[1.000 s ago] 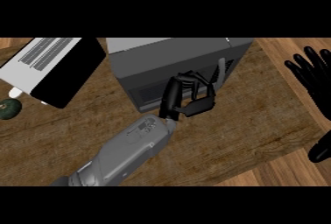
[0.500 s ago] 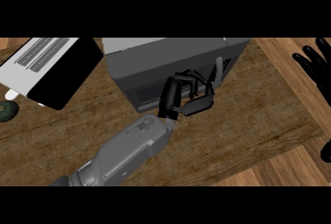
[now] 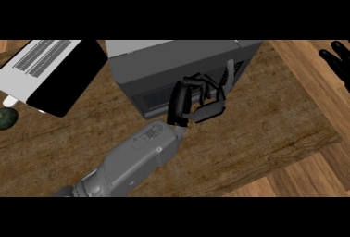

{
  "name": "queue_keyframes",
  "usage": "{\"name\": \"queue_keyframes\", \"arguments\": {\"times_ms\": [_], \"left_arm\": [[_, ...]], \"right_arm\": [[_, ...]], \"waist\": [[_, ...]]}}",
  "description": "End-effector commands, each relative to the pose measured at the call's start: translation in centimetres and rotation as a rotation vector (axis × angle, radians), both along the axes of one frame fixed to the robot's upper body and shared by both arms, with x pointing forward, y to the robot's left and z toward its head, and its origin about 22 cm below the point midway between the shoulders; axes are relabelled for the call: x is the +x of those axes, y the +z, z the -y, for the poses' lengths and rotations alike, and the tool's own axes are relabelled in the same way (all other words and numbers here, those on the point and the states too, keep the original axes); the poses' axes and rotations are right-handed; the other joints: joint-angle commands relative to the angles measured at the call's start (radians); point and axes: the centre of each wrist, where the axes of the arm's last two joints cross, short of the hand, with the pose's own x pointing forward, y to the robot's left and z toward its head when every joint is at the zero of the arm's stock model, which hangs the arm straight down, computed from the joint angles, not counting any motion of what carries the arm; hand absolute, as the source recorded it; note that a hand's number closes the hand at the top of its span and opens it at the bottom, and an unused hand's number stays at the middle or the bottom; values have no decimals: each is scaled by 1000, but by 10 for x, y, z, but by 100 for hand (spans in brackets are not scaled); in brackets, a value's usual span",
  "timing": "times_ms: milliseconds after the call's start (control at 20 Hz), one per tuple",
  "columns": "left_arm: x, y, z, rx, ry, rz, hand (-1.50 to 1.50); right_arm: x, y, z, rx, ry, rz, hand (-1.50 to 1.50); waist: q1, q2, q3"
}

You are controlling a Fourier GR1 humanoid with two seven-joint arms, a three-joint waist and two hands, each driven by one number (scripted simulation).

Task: Pick up the milk, place it into the microwave and close the microwave

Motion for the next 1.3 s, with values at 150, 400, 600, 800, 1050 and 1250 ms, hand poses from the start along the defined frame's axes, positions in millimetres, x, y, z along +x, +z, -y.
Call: {"name": "queue_keyframes", "arguments": {"times_ms": [150, 400, 600, 800, 1050, 1250], "left_arm": [[21, 11, -4, -15, 40, 10, 150], [22, 7, -6, -13, 52, 11, 150], [23, 9, -4, -15, 53, 27, 150], [22, 9, -4, -32, 51, 28, 150], [22, 6, -4, -32, 48, 34, 150], [22, 5, -4, -34, 54, 46, 150]], "right_arm": [[0, 6, 6, 31, 1, 5, -150], [-1, 14, 13, -7, -6, -1, -150], [1, 20, 13, -11, 0, 2, -150], [1, 22, 14, 9, 3, 7, -150], [2, 25, 12, 6, 52, 7, -150], [2, 24, 9, -6, 98, -6, -150]], "waist": [[-14, 15, 0], [-15, 12, -1], [-3, 14, 0], [-13, 20, 0], [-9, 18, 1], [-4, 21, 1]]}}
